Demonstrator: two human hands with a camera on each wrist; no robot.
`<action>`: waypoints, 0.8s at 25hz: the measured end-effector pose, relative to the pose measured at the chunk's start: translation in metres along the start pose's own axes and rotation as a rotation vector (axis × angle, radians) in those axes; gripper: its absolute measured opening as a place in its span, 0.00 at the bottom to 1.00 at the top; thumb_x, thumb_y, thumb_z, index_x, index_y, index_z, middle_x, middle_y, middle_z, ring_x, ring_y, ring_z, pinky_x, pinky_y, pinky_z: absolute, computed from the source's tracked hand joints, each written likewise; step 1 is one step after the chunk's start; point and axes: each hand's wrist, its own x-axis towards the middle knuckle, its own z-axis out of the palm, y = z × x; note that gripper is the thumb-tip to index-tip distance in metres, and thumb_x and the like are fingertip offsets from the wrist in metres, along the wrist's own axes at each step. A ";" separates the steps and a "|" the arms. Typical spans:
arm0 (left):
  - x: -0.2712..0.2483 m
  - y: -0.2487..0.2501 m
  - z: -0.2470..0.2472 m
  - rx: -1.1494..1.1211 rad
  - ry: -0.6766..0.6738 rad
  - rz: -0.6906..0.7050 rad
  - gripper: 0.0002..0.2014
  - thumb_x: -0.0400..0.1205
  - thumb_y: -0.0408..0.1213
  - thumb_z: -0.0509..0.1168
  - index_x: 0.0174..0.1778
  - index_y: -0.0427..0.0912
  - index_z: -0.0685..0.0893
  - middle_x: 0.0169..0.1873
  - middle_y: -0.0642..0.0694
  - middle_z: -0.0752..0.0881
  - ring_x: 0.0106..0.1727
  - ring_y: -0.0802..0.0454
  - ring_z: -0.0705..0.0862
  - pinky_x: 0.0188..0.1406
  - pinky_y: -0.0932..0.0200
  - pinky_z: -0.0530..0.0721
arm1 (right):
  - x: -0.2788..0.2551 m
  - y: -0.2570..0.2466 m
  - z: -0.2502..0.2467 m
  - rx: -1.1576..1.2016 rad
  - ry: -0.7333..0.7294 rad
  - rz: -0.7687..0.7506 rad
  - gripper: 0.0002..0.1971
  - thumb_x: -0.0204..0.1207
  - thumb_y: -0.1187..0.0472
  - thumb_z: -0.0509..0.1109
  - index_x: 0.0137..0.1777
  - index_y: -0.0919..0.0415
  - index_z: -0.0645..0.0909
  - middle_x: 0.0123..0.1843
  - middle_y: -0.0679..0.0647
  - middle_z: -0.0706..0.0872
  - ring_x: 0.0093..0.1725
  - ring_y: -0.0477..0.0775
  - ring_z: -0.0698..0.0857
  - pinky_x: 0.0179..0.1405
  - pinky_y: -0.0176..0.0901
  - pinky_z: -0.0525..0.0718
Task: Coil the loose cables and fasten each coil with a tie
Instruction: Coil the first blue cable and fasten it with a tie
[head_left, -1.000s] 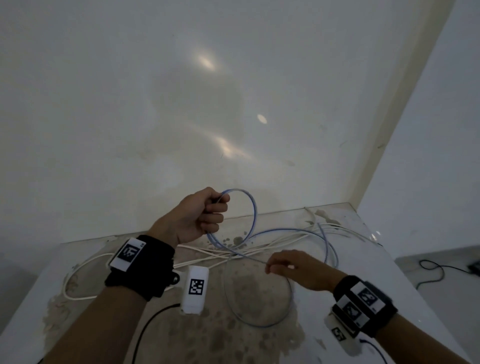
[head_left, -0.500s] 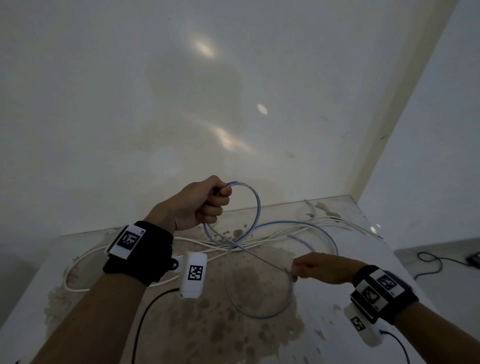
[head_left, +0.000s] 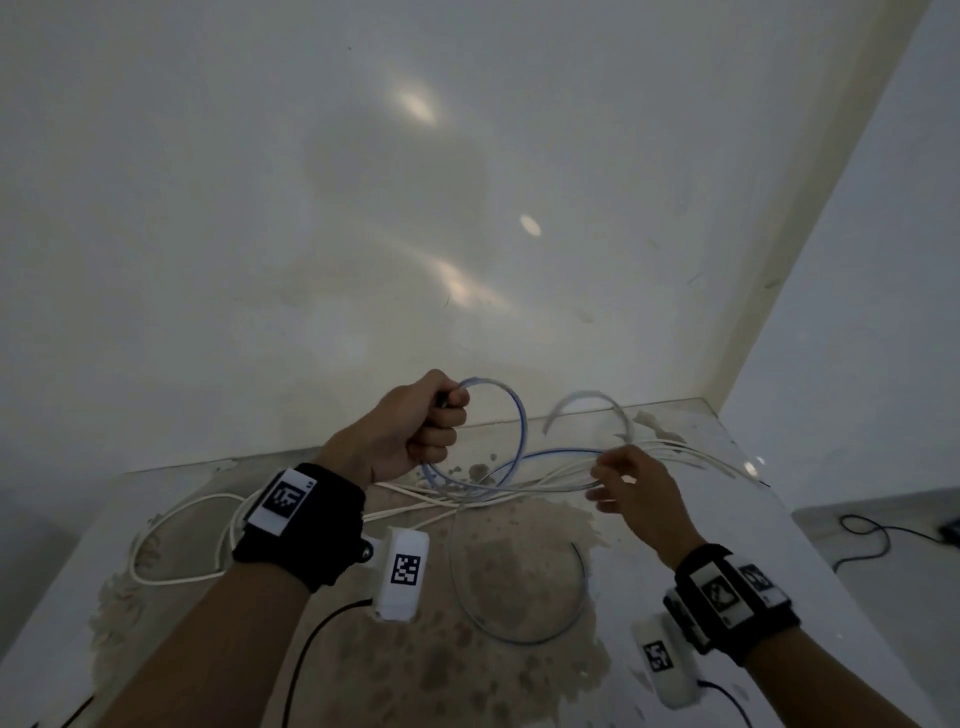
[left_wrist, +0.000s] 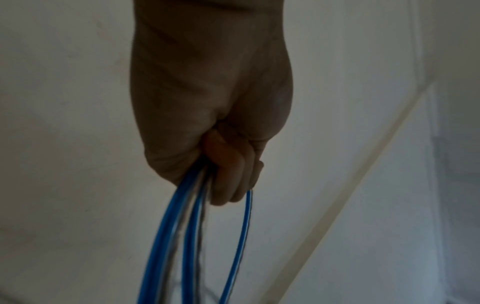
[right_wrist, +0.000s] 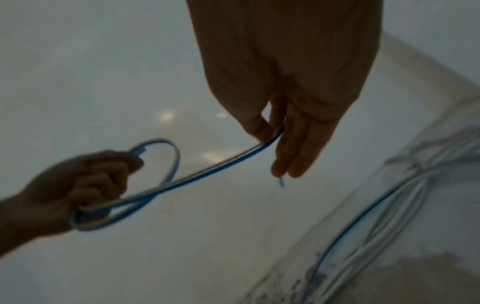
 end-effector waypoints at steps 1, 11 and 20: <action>0.001 -0.004 0.003 0.049 -0.010 -0.017 0.16 0.87 0.40 0.48 0.32 0.46 0.66 0.22 0.54 0.57 0.21 0.56 0.48 0.14 0.66 0.53 | -0.002 -0.007 0.006 0.148 0.021 0.018 0.09 0.86 0.69 0.62 0.62 0.60 0.76 0.53 0.64 0.88 0.38 0.59 0.92 0.43 0.52 0.92; 0.006 -0.002 0.023 0.399 -0.035 -0.007 0.19 0.87 0.34 0.51 0.29 0.48 0.59 0.21 0.52 0.58 0.19 0.57 0.53 0.19 0.64 0.53 | -0.018 -0.077 0.032 0.377 -0.117 -0.172 0.14 0.88 0.63 0.59 0.65 0.55 0.84 0.48 0.57 0.92 0.31 0.49 0.72 0.32 0.40 0.75; 0.000 -0.004 0.030 -0.099 -0.342 -0.076 0.37 0.80 0.72 0.41 0.40 0.40 0.76 0.29 0.48 0.55 0.26 0.53 0.51 0.25 0.57 0.51 | -0.005 -0.087 0.011 0.263 -0.213 -0.237 0.16 0.87 0.64 0.59 0.64 0.49 0.87 0.43 0.51 0.86 0.39 0.46 0.75 0.41 0.38 0.74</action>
